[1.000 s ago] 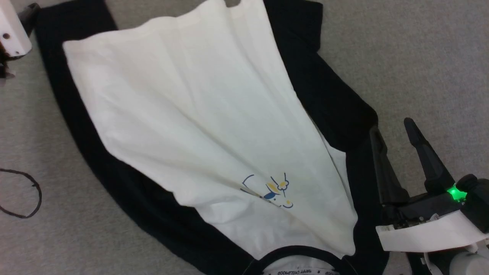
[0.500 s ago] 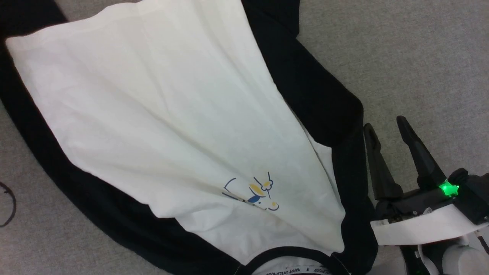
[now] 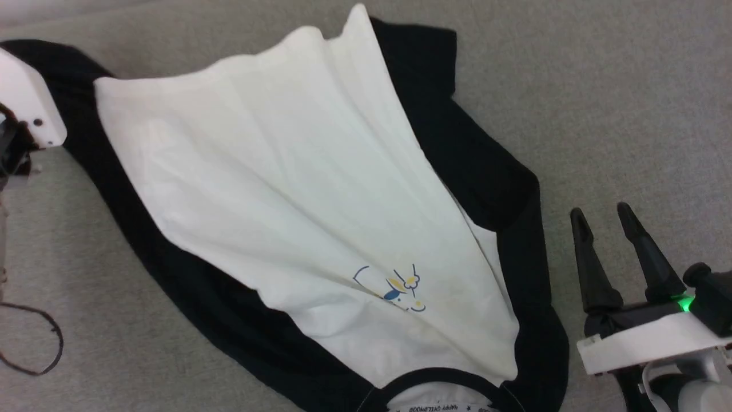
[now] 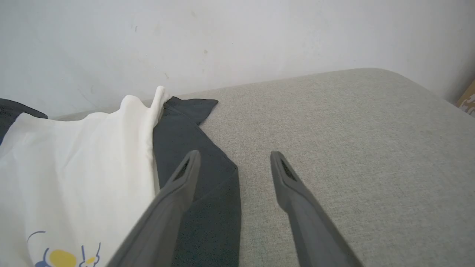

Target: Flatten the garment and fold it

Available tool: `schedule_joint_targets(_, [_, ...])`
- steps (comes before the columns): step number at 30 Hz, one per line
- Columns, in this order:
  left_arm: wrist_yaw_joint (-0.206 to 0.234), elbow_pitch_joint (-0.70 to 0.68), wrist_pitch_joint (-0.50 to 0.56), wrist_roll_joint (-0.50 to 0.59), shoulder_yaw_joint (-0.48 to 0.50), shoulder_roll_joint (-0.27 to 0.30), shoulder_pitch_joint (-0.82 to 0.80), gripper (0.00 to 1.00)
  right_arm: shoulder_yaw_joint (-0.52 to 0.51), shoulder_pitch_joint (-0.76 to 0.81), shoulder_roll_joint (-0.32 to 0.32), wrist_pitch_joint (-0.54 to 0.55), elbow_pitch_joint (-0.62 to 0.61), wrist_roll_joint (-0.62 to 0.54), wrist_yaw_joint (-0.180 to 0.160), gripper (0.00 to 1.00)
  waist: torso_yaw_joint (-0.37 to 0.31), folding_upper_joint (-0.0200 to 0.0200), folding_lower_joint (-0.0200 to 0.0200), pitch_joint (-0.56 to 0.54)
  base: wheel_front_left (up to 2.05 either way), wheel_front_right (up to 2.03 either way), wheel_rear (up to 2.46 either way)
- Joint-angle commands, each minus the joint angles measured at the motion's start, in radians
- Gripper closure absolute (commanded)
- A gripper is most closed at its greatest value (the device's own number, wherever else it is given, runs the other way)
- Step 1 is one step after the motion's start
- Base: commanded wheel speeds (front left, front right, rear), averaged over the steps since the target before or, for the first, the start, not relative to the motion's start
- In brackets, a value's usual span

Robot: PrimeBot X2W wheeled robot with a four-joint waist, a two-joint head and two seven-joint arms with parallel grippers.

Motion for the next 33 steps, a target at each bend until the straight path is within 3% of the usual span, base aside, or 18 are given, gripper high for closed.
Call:
schedule_joint_targets(1, [0.009,-0.027,-0.029,0.017,-0.004,-0.004,0.012,1.0,-0.009,0.013,0.002,0.006,0.006,-0.006,-0.002,0.0,0.09,0.0,-0.0001,-0.137,0.0,0.0,0.0])
schedule_joint_targets(7, [0.012,-0.176,-0.096,0.048,-0.033,-0.009,0.067,1.0,-0.045,0.058,0.002,0.033,0.016,-0.006,-0.002,0.0,0.141,0.0,-0.0001,-0.245,0.0,0.0,0.0])
schedule_joint_targets(13, [0.004,-0.391,-0.113,0.068,-0.112,-0.064,0.163,1.0,-0.084,0.098,0.002,0.054,0.003,-0.006,-0.002,0.0,0.177,0.0,-0.0001,-0.325,0.0,0.0,0.0])
schedule_joint_targets(21, [-0.019,-0.568,-0.074,0.047,-0.33,-0.254,0.357,1.0,-0.118,0.127,0.002,0.078,-0.026,-0.006,-0.002,0.0,0.175,0.0,-0.0001,-0.375,0.0,0.0,0.0])
schedule_joint_targets(30, [-0.076,-0.45,-0.083,0.051,-0.569,-0.479,0.462,1.0,-0.137,0.127,0.002,0.102,-0.055,-0.002,-0.002,0.0,0.108,0.0,-0.0001,-0.326,0.0,0.0,0.0])
schedule_joint_targets(33, [-0.086,-0.419,-0.104,0.066,-0.607,-0.514,0.456,1.0,-0.139,0.125,0.002,0.106,-0.058,0.0,-0.002,0.0,0.095,0.0,-0.0001,-0.307,0.0,0.0,0.0])
